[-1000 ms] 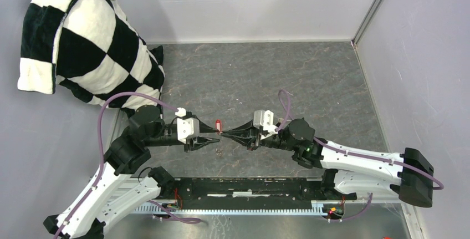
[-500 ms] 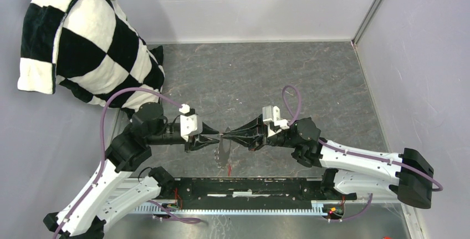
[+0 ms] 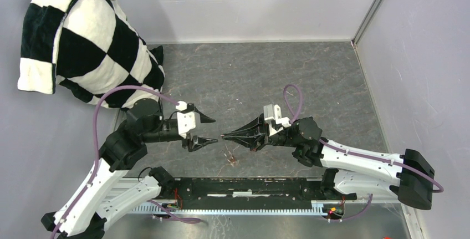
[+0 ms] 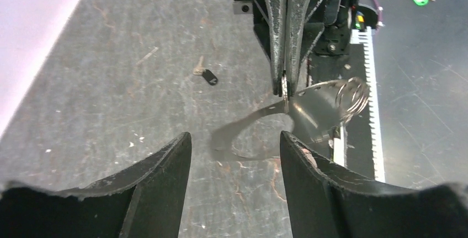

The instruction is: Put the keys on the keyring

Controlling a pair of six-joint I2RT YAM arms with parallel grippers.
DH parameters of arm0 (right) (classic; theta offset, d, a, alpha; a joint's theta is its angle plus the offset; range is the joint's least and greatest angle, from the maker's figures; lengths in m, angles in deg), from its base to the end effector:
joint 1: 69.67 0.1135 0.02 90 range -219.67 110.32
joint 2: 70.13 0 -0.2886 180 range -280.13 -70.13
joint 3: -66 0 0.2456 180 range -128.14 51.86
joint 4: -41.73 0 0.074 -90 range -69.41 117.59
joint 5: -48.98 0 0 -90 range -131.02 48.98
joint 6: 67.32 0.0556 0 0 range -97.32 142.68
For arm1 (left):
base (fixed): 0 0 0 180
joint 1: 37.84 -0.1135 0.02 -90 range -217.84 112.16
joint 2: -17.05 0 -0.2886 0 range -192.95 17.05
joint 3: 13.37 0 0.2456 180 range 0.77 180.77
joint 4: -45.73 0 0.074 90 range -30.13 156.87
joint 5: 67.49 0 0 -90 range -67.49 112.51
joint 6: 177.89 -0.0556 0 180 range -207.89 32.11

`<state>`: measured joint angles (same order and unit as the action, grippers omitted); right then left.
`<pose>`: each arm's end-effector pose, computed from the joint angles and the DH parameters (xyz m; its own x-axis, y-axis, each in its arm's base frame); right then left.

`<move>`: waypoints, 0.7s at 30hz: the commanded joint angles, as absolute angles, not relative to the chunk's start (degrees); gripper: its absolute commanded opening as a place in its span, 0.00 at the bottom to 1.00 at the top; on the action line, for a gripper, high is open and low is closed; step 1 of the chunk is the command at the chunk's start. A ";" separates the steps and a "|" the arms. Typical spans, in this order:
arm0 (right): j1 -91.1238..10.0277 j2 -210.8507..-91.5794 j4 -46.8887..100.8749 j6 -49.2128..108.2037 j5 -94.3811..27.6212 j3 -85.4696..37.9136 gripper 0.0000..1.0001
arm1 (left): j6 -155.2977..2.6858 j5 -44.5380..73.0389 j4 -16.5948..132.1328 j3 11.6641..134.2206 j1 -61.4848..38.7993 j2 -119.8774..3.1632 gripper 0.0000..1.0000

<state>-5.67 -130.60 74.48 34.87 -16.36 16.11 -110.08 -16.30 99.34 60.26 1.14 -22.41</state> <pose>0.0819 0.2209 0.3665 -0.0465 0.3423 -0.9384 -0.9989 -0.0217 0.0416 0.0644 -0.0969 0.3958 0.1191 0.2822 -0.9519 0.9770 0.1376 0.1630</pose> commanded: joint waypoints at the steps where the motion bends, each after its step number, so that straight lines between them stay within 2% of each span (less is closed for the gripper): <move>1: -5.81 -129.00 78.14 35.43 -15.30 14.90 0.01 | -106.89 -11.81 93.10 60.03 1.18 -20.44 0.69; 4: -5.76 -129.20 77.61 35.27 -15.06 14.51 0.01 | -105.41 -10.67 92.11 59.88 1.18 -19.69 0.90; 5: -5.79 -129.25 77.60 35.23 -14.89 14.48 0.01 | -105.19 -10.67 91.97 60.10 1.16 -19.50 0.93; 12: -5.88 -129.25 77.25 34.78 -14.83 14.46 0.01 | -104.05 -8.58 92.30 59.53 1.17 -16.86 0.99; 16: -5.96 -128.94 77.32 34.55 -15.11 14.54 0.00 | -104.18 -11.95 92.24 59.09 1.18 -16.79 0.96; 21: -6.15 -129.36 79.46 35.44 -14.94 15.23 0.01 | -105.14 -19.65 92.16 57.46 1.17 -16.54 0.81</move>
